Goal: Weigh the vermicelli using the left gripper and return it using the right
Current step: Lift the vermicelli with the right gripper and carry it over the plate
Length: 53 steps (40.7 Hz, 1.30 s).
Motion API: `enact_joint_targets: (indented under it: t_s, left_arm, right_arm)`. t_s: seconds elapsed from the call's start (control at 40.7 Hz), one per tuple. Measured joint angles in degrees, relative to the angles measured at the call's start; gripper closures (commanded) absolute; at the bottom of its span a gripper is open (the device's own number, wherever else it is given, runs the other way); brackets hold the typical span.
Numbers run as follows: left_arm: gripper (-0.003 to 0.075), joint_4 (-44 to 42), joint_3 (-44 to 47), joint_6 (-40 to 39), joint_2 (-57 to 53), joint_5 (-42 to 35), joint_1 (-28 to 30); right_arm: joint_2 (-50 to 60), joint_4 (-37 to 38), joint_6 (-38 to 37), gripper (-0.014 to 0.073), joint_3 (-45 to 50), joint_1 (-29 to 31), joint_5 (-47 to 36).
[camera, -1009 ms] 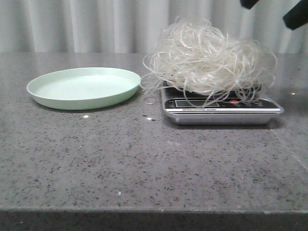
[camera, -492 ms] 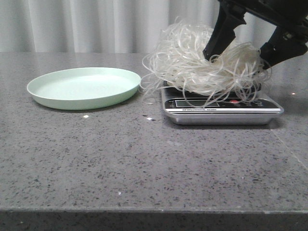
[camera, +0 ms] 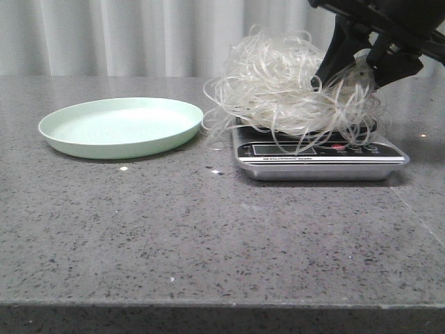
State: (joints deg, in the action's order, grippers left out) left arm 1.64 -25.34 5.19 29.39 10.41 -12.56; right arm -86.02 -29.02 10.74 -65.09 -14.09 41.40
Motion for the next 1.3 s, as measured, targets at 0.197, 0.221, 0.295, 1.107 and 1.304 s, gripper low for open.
enact_joint_targets:
  t_s: [0.197,0.221,0.295,1.107,1.304]
  left_arm:
    - [0.0583,0.0,0.0,0.0,0.0,0.0,0.0]
    - [0.0583,0.0,0.0,0.0,0.0,0.0,0.0]
    - [0.0583,0.0,0.0,0.0,0.0,0.0,0.0]
    - [0.0583,0.0,0.0,0.0,0.0,-1.7,0.0]
    - [0.0583,0.0,0.0,0.0,0.0,-1.7,0.0]
  right_arm:
    - [-0.21,0.0,0.0,0.0443,-3.18,0.0,2.69]
    - [-0.3,0.0,0.0,0.0443,-3.7,0.0,3.19]
    - [-0.3,0.0,0.0,0.0443,-5.63,0.0,4.36]
    - [-0.66,-4.46,0.12,0.0443,-39.32,0.0,10.88]
    - [-2.51,-8.53,0.75,0.0443,-43.41,-2.82,10.77]
